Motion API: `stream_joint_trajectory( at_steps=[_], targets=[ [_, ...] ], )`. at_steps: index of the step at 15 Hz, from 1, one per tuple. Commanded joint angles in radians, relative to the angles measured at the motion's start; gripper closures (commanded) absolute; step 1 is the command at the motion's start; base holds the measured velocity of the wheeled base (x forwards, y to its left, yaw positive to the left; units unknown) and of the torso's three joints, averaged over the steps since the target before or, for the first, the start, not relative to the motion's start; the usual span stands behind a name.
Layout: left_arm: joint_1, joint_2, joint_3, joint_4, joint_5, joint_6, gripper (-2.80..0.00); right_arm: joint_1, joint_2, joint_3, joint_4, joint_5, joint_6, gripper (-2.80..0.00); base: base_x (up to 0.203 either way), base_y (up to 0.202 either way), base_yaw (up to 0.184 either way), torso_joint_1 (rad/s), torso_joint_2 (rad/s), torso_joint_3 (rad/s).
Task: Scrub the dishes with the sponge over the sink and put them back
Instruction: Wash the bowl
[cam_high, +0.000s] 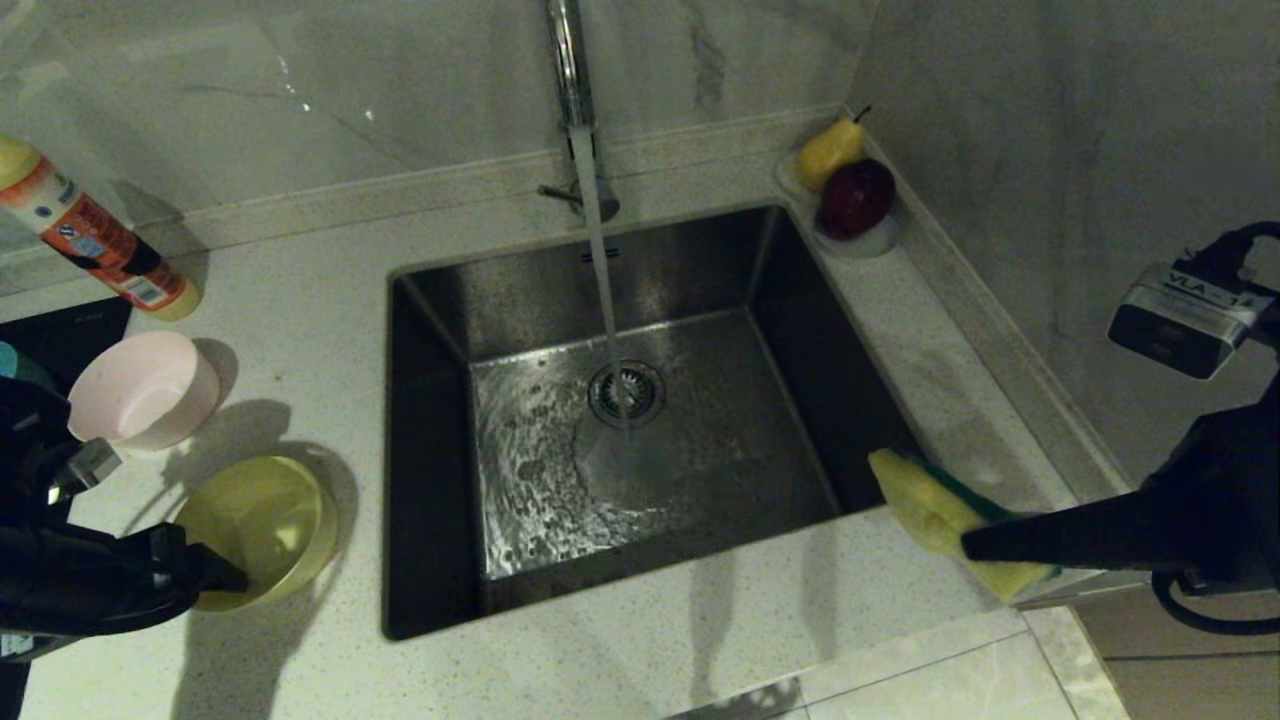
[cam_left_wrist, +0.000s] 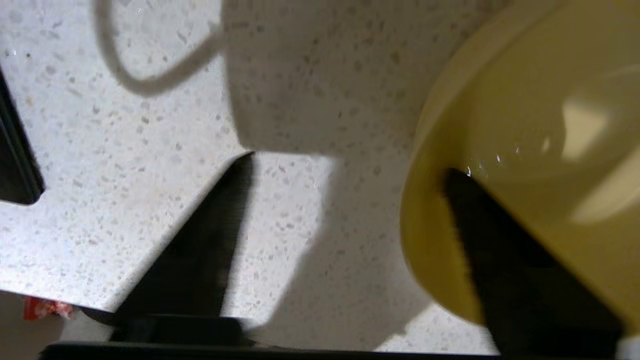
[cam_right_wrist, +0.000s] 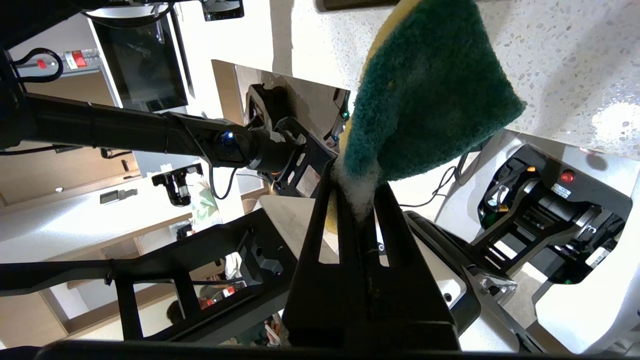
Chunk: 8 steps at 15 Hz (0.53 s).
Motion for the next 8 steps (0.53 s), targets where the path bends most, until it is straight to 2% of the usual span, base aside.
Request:
stream_joint_trajectory(
  at_steps=[1, 3, 8],
  targets=[
    [0.000, 0.023, 0.002, -0.031, 0.002, -0.010, 0.00, -0.001, 0.002, 0.000, 0.000, 0.004, 0.001, 0.00, 0.000, 0.000, 0.000, 0.000, 0.00, 0.000],
    [0.000, 0.029, -0.004, -0.067, 0.015, -0.029, 0.00, -0.007, 0.008, 0.001, 0.000, 0.004, 0.000, 0.00, 0.000, 0.000, 0.000, 0.000, 0.00, 0.000],
    [0.000, 0.038, -0.010, -0.070, 0.020, -0.033, 0.00, -0.008, 0.010, 0.000, 0.000, 0.004, -0.002, 0.00, 0.000, 0.000, 0.000, 0.000, 0.00, 0.000]
  ],
)
